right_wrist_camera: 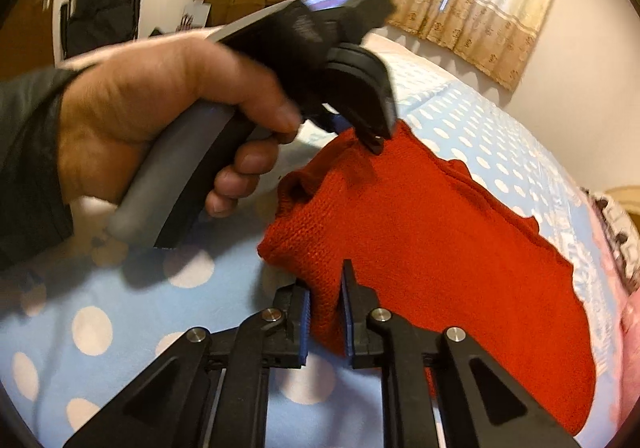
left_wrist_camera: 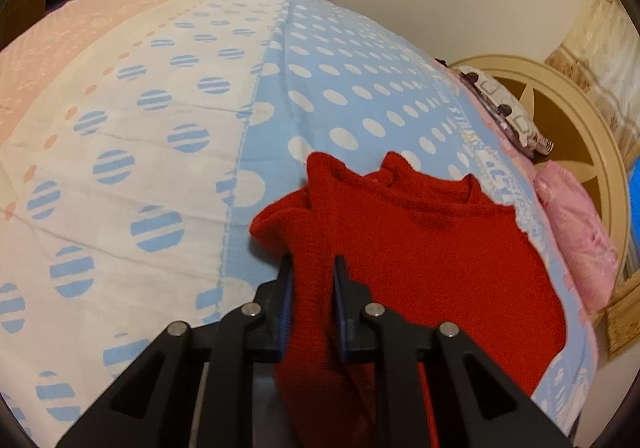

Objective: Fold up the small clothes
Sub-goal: 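Lift the held edge with both grippers and fold the sweater over itself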

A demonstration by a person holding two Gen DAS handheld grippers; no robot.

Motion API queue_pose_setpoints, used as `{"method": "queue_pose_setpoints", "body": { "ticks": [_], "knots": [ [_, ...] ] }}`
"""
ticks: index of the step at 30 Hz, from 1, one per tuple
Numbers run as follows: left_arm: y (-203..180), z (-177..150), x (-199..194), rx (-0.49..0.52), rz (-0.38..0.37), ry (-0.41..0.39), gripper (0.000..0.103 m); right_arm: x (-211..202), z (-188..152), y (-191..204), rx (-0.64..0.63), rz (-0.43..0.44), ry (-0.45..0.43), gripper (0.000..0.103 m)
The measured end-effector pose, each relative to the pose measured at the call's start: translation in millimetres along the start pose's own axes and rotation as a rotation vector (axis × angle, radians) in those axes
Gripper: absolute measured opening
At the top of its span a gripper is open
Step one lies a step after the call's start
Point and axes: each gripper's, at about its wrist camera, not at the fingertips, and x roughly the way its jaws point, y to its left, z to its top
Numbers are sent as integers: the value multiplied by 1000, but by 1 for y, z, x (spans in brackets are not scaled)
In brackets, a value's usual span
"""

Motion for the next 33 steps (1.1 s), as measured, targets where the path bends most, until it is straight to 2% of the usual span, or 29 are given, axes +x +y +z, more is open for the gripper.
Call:
{"method": "queue_pose_setpoints", "body": {
  "ticks": [10,20,33],
  "knots": [
    [-12,13,-14,-62,-86,-38,17,-18,0,-20,71,4,-58,12],
    [-61,30,-28,-17,-164,-97,17,-43,-11,-56,149,-41,-116,11],
    [-142,41,-10,70,-234,-84,16,-68,-50,-100,304,-91,-131,11]
  ]
}}
